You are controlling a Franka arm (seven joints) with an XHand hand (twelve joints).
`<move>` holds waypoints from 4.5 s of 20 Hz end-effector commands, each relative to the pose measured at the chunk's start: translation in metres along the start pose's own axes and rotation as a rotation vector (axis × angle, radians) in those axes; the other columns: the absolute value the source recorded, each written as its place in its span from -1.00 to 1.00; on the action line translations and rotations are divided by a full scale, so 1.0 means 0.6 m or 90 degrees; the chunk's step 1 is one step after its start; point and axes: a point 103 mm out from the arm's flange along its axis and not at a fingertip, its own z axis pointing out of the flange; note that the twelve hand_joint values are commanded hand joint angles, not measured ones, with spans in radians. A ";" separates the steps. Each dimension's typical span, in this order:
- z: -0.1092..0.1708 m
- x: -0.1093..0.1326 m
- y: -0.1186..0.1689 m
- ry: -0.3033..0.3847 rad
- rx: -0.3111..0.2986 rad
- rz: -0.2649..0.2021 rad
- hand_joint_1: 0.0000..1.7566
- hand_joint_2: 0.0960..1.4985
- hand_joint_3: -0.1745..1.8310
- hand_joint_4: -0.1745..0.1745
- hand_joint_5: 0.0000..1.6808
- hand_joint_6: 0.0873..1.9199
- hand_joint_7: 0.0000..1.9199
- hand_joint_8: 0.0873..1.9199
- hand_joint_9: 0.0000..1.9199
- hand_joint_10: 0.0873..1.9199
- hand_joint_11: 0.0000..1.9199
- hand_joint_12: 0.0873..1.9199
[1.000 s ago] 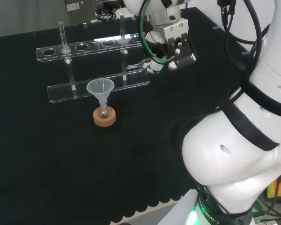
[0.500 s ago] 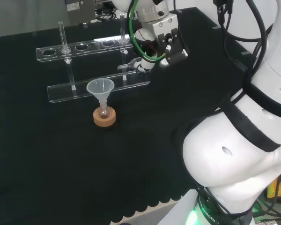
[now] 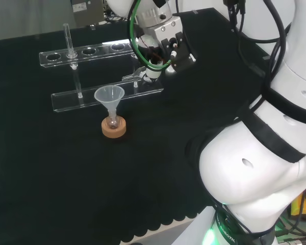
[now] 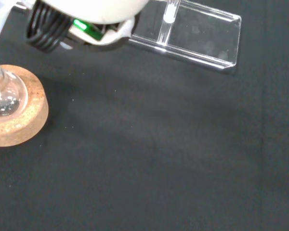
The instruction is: Pour all the NaCl from the weighing funnel into the round-bottom flask.
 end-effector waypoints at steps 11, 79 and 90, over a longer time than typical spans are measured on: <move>-0.009 0.024 0.007 -0.053 0.037 -0.014 0.24 -0.22 0.03 0.87 0.31 0.07 0.07 -0.31 0.10 -0.49 -0.43 0.28; -0.049 0.090 0.031 -0.209 0.088 -0.022 0.24 -0.23 0.03 1.00 0.33 0.04 0.02 -0.31 0.07 -0.51 -0.45 0.29; -0.056 0.089 0.028 -0.256 0.088 -0.018 0.24 -0.24 0.03 1.00 0.33 0.04 0.02 -0.31 0.07 -0.51 -0.45 0.29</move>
